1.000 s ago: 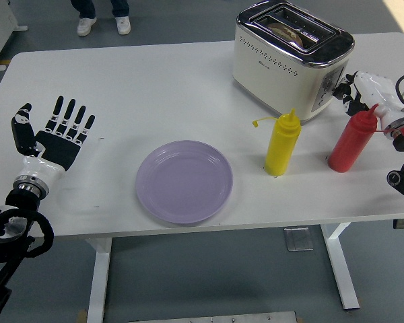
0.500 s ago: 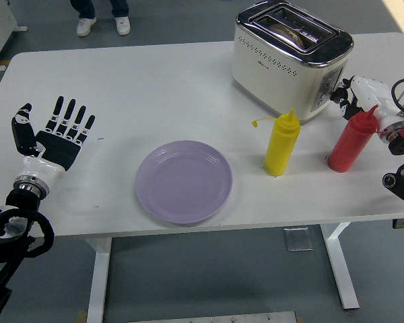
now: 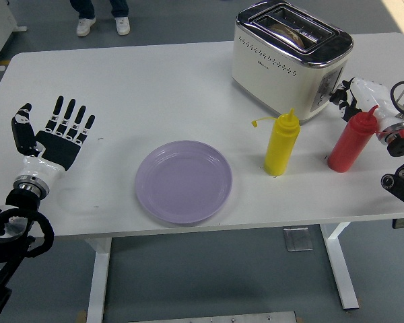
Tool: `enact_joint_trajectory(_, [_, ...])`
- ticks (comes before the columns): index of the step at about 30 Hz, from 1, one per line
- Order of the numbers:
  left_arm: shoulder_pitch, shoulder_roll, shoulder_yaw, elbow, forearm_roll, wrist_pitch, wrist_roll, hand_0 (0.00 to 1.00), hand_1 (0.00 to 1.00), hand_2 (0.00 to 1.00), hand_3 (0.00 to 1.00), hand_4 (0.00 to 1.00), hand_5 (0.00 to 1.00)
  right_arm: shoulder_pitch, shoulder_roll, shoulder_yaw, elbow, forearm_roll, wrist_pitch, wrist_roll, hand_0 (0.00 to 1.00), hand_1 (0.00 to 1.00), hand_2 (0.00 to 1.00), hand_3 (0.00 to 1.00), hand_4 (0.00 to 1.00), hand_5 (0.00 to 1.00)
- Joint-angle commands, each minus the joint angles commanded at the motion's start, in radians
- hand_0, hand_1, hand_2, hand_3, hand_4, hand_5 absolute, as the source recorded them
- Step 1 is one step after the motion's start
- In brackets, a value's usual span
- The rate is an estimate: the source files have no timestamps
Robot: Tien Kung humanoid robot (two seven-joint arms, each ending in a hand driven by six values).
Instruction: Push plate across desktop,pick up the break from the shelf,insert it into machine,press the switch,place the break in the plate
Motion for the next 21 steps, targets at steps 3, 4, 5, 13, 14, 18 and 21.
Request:
enact_joint_trajectory(3, [0.001, 0.000, -0.001, 0.000, -0.001, 0.000, 0.000, 0.814, 0.759, 0.721, 0.708, 0.645, 0.998, -0.007, -0.004, 0.030, 0.019, -0.006, 0.000, -0.001, 0.232, 0.309, 0.569, 0.471, 0.071, 0.002])
enact_joint_trajectory(4, [0.001, 0.000, -0.001, 0.000, -0.001, 0.000, 0.000, 0.814, 0.759, 0.721, 0.708, 0.645, 0.998, -0.008, -0.005, 0.033, 0.022, -0.007, 0.000, -0.001, 0.232, 0.309, 0.569, 0.471, 0.071, 0.002])
enact_joint_trajectory(5, [0.001, 0.000, -0.002, 0.000, -0.001, 0.001, 0.000, 0.814, 0.759, 0.721, 0.708, 0.645, 0.998, -0.011, -0.007, 0.049, 0.033, -0.008, 0.002, -0.003, 0.232, 0.309, 0.569, 0.471, 0.071, 0.002])
enact_joint_trajectory(13, [0.000, -0.001, 0.006, -0.001, -0.004, 0.000, 0.001, 0.814, 0.760, 0.722, 0.707, 0.642, 0.998, -0.027, -0.038, 0.183, 0.125, -0.008, 0.009, -0.003, 0.241, 0.319, 0.572, 0.474, 0.069, 0.002])
enact_joint_trajectory(14, [0.000, -0.001, 0.006, -0.001, -0.004, 0.000, 0.001, 0.814, 0.760, 0.722, 0.707, 0.642, 0.998, -0.028, -0.043, 0.203, 0.136, -0.010, 0.010, -0.003, 0.241, 0.319, 0.572, 0.474, 0.069, 0.002])
enact_joint_trajectory(18, [0.000, -0.001, 0.006, -0.001, -0.005, 0.000, 0.001, 0.813, 0.760, 0.721, 0.708, 0.642, 0.998, -0.031, -0.051, 0.241, 0.154, -0.013, 0.016, -0.006, 0.243, 0.321, 0.581, 0.478, 0.073, 0.002])
enact_joint_trajectory(21, [0.001, -0.001, 0.005, -0.001, -0.006, 0.000, 0.001, 0.813, 0.759, 0.721, 0.708, 0.642, 0.998, -0.035, -0.059, 0.273, 0.168, -0.023, 0.022, -0.009, 0.247, 0.325, 0.579, 0.478, 0.071, 0.002])
